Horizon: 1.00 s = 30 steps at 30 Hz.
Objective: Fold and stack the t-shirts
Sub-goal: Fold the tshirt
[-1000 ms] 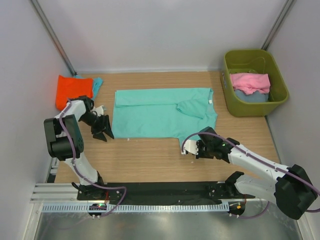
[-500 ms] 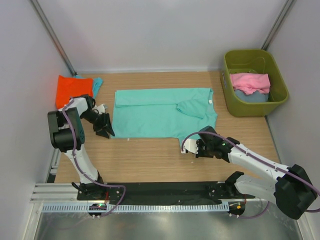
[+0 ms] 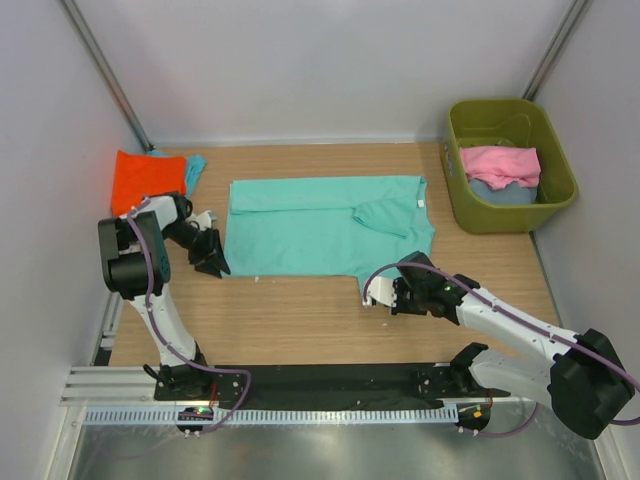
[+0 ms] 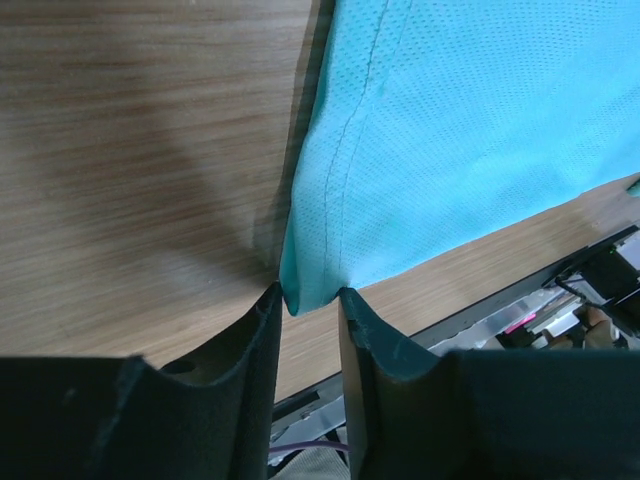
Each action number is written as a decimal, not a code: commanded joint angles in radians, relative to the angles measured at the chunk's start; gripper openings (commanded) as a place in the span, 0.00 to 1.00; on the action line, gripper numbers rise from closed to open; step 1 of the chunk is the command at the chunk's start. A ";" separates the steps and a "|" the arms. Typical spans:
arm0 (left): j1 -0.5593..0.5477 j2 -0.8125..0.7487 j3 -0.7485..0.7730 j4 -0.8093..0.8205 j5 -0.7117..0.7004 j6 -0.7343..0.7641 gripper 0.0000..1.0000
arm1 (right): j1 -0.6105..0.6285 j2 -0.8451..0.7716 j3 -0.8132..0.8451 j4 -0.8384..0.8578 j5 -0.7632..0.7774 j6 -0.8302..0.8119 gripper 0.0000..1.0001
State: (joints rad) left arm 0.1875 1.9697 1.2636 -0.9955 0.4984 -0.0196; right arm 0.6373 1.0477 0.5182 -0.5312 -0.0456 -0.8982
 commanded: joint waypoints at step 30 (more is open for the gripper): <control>-0.008 -0.032 0.381 -0.403 0.052 0.285 0.00 | -0.128 0.032 0.345 0.040 0.116 0.056 0.02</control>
State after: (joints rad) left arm 0.1871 1.9579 1.5520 -1.2221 0.5289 0.1642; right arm 0.5339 1.0592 0.7757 -0.5377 0.0315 -0.8642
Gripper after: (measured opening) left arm 0.009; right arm 0.036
